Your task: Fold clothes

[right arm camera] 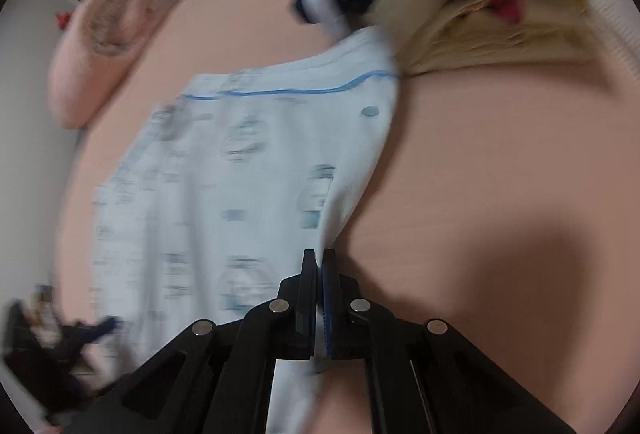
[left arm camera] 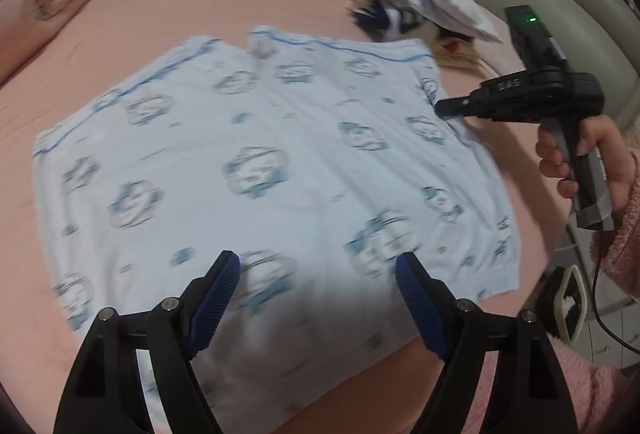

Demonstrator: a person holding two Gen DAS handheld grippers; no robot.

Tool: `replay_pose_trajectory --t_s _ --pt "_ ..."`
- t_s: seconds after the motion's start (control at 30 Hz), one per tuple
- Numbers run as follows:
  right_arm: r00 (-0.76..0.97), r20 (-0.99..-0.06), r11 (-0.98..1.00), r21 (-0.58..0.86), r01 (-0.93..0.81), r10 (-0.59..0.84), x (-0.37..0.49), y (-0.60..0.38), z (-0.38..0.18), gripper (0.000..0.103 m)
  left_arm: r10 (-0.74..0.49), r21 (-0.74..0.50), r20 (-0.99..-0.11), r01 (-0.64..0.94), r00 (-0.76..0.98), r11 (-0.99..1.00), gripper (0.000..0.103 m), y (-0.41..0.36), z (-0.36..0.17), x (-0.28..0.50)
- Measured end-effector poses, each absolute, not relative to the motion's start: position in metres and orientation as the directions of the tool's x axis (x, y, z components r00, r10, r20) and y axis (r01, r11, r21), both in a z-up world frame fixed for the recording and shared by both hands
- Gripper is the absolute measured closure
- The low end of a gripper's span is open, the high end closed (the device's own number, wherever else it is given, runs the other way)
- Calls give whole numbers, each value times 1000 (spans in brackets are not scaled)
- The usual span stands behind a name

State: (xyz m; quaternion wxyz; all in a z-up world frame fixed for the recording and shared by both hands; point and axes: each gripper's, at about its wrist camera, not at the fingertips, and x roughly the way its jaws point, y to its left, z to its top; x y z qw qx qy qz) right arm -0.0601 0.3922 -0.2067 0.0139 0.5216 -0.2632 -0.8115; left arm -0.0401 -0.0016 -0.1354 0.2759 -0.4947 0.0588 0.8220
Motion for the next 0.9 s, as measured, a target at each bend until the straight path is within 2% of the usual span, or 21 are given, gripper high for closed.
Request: replay_pose_trajectory --t_s 0.2,0.37,0.43,0.47,0.5,0.53,0.57,0.63,0.77,0.9 --pt "-518 -733 -854 521 -9 -442 -113 287 -148 102 329 -165 -844 -378 -424 -911 23 -71 -132 -38" --pt "-345 -813 -882 452 131 -468 -138 192 -166 100 330 -202 -845 -319 -421 -926 23 -107 -140 -35" --pt "-301 -828 -881 439 175 -472 -133 182 -165 95 345 -220 -843 -320 -413 -921 23 -110 -143 -36" --pt "-320 -813 -873 446 195 -487 -125 185 -155 91 359 -235 -840 -324 -408 -916 23 -109 -145 -37" --pt "-346 -790 -863 466 195 -506 -116 192 -144 78 381 -256 -833 -331 -401 -908 23 -104 -145 -39" --pt "-367 -768 -850 493 185 -525 -108 201 -134 69 402 -277 -827 -338 -394 -900 23 -100 -145 -41" --pt "-391 -739 -832 526 173 -549 -99 211 -124 53 425 -298 -819 -347 -385 -889 23 -95 -145 -42" --pt "-446 -696 -812 566 143 -563 -81 233 -105 51 472 -339 -801 -372 -367 -864 23 -83 -143 -46" --pt "-476 -733 -854 515 80 -486 -60 255 -89 51 562 -420 -762 -414 -322 -807 23 -52 -139 -47" --pt "-444 -883 -986 163 21 -155 -45 258 -109 51 623 -502 -739 -406 -257 -764 23 -31 -139 -46"
